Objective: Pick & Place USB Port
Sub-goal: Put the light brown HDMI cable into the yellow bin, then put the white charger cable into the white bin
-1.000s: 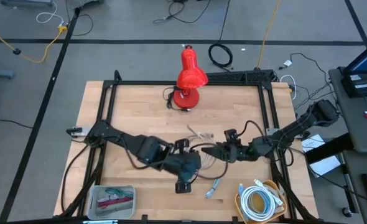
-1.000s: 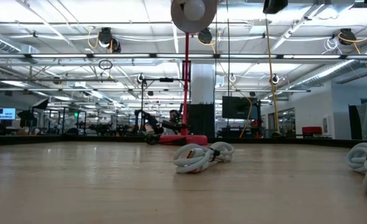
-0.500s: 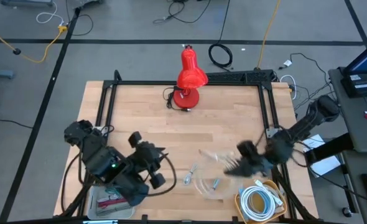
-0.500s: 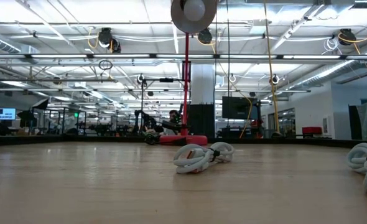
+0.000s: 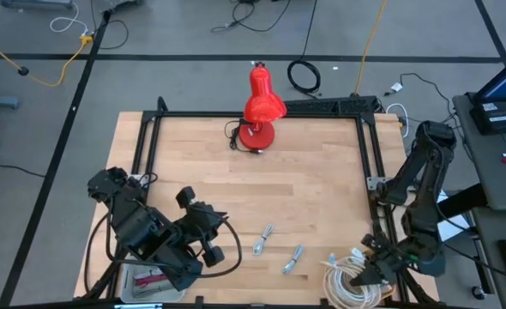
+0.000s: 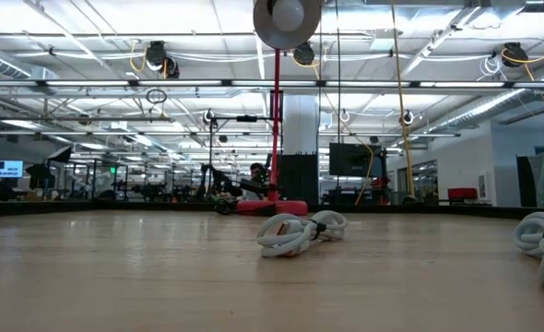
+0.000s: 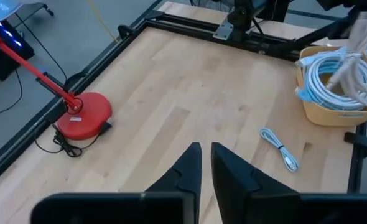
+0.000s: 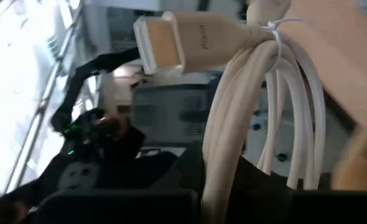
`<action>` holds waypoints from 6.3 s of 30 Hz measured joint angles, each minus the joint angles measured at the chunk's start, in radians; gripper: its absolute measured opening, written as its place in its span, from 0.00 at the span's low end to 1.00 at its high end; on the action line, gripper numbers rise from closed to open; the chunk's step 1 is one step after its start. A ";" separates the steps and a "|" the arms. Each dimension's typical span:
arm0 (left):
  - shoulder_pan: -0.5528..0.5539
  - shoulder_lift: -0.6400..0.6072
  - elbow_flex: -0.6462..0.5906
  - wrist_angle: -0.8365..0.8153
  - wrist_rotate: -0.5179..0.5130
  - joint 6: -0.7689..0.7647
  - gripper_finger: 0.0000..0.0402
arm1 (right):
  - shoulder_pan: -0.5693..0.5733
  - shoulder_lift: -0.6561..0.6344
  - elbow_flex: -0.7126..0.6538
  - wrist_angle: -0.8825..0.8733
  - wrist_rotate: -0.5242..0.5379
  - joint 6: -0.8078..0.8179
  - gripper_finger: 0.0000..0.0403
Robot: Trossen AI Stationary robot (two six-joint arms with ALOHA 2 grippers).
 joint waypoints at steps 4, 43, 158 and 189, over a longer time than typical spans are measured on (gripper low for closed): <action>0.001 0.000 0.000 0.000 0.007 0.022 0.07 | 0.048 0.001 0.000 -0.121 0.040 0.107 0.02; 0.023 0.000 -0.001 0.006 0.070 0.041 0.05 | 0.046 0.007 0.000 -0.570 -0.273 0.502 0.02; 0.152 0.179 -0.030 0.469 0.181 -0.048 0.04 | 0.012 -0.134 0.000 -0.813 -0.697 0.248 0.52; 0.149 0.179 -0.029 0.469 0.183 -0.059 0.04 | -0.035 -0.460 0.000 -1.214 -0.600 0.172 0.49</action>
